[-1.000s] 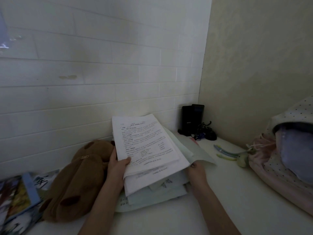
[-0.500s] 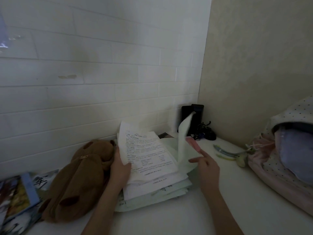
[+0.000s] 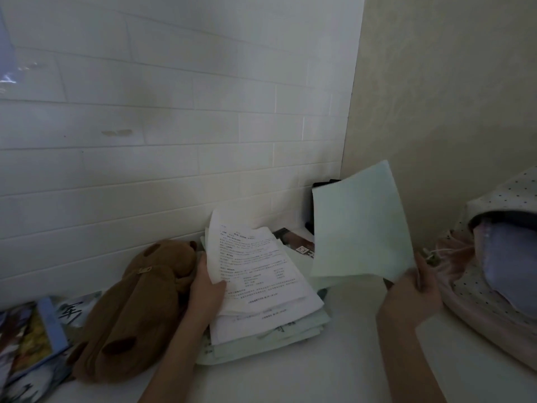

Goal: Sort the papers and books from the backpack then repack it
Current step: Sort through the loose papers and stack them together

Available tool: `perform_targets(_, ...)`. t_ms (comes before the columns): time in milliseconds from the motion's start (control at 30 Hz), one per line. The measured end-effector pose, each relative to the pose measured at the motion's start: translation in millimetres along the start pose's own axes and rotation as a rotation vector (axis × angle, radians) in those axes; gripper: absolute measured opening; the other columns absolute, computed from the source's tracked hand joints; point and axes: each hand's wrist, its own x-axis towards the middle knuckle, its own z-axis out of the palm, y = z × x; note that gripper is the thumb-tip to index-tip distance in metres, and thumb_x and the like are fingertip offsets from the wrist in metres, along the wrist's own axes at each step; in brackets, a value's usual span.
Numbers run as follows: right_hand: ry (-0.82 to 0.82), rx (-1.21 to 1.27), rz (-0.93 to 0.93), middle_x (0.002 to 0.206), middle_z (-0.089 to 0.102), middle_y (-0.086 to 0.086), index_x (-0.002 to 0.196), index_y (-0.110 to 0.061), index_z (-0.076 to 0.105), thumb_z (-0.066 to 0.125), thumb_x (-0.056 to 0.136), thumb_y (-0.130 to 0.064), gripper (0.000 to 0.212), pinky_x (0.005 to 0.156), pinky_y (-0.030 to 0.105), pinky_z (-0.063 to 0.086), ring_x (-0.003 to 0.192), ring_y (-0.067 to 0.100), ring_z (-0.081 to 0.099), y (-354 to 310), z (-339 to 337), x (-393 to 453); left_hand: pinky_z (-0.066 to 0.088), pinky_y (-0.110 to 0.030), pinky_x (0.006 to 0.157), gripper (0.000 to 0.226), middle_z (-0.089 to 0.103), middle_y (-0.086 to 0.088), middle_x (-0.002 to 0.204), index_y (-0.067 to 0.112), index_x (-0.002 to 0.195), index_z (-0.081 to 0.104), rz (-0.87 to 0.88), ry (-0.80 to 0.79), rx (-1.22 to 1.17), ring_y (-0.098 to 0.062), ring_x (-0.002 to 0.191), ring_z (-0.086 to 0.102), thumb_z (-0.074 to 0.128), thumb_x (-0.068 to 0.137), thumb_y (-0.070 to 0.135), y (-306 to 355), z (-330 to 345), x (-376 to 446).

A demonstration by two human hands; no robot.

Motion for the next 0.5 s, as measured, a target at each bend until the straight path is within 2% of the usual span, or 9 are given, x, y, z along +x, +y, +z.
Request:
perform_targets(67,-0.091,0.18,0.173,0.067,0.059,-0.019,0.107,-0.021,0.067,0.041,0.091,0.002,0.038,0.056,0.012,0.049,0.061,-0.002,0.053,-5,5,-6,0.038,-0.029,0.096,0.07,0.047,-0.011,0.133,0.007,0.141,0.031,-0.012,-0.009,0.009,-0.02,0.118,0.045,0.05,0.078,-0.017,-2,-2,3)
perform_targets(133,-0.244,0.144,0.187,0.064,0.058,-0.017,0.104,-0.023,0.068,0.043,0.093,0.004,0.038,0.054,0.015,0.051,0.057,-0.003,0.051,-9,11,-22,0.039,-0.035,0.103,0.074,0.045,-0.008,0.135,0.009,0.143,0.028,-0.01,-0.031,0.024,-0.024,0.125,0.043,0.051,0.077,-0.015,-1,-2,2)
perform_targets(167,-0.32,0.105,0.177,0.069,0.06,-0.012,0.103,-0.021,0.069,0.044,0.094,0.004,0.037,0.056,0.016,0.052,0.059,-0.003,0.053,-8,14,-31,0.04,-0.035,0.102,0.074,0.045,-0.005,0.133,0.009,0.143,0.028,-0.007,-0.036,0.018,-0.023,0.124,0.044,0.051,0.077,-0.016,0,-3,1)
perform_targets(233,-0.467,0.024,0.151,0.092,0.067,-0.004,0.105,-0.014,0.07,0.044,0.095,0.004,0.033,0.064,0.02,0.058,0.076,0.0,0.061,-8,19,-53,0.041,-0.03,0.093,0.072,0.047,-0.002,0.125,0.01,0.14,0.031,0.011,-0.039,-0.024,-0.019,0.115,0.046,0.048,0.076,-0.019,2,-2,-1)
perform_targets(300,-0.595,-0.143,-0.012,0.11,0.068,0.001,0.105,-0.012,0.072,0.047,0.093,0.004,0.032,0.075,0.018,0.055,0.088,-0.002,0.062,-4,21,-68,0.043,-0.028,0.086,0.072,0.048,-0.001,0.125,0.014,0.139,0.034,0.011,-0.065,-0.076,-0.018,0.113,0.047,0.049,0.076,-0.019,5,-4,0)
perform_targets(333,-0.666,-0.271,-0.106,0.112,0.068,0.003,0.106,-0.011,0.072,0.047,0.092,0.005,0.033,0.077,0.014,0.05,0.087,-0.002,0.061,0,20,-74,0.045,-0.029,0.083,0.068,0.051,0.001,0.123,0.017,0.135,0.04,-0.002,-0.084,-0.125,-0.018,0.111,0.051,0.052,0.077,-0.016,5,-5,1)
perform_targets(400,-0.797,-0.56,-0.204,0.114,0.069,0.007,0.113,-0.01,0.069,0.046,0.091,0.004,0.035,0.085,0.014,0.04,0.095,0.012,0.063,7,18,-81,0.048,-0.028,0.07,0.039,0.061,0.002,0.101,0.02,0.109,0.055,-0.08,-0.072,-0.195,-0.019,0.094,0.058,0.053,0.084,-0.01,11,-4,1)
perform_targets(467,-0.93,-0.711,-0.21,0.12,0.066,0.005,0.118,-0.009,0.066,0.047,0.09,0.002,0.036,0.09,0.011,0.033,0.111,0.016,0.059,11,14,-85,0.041,-0.027,0.06,0.014,0.056,-0.002,0.08,0.014,0.088,0.056,-0.295,0.038,-0.324,-0.023,0.078,0.054,0.047,0.093,0.005,18,-6,4)
perform_targets(500,-0.986,-0.726,-0.191,0.12,0.065,0.004,0.117,-0.01,0.066,0.049,0.089,0.0,0.034,0.09,0.009,0.031,0.111,0.014,0.058,12,13,-85,0.041,-0.028,0.06,0.017,0.056,-0.006,0.078,0.012,0.088,0.058,-0.396,0.036,-0.412,-0.025,0.075,0.053,0.044,0.096,0.017,21,-8,4)
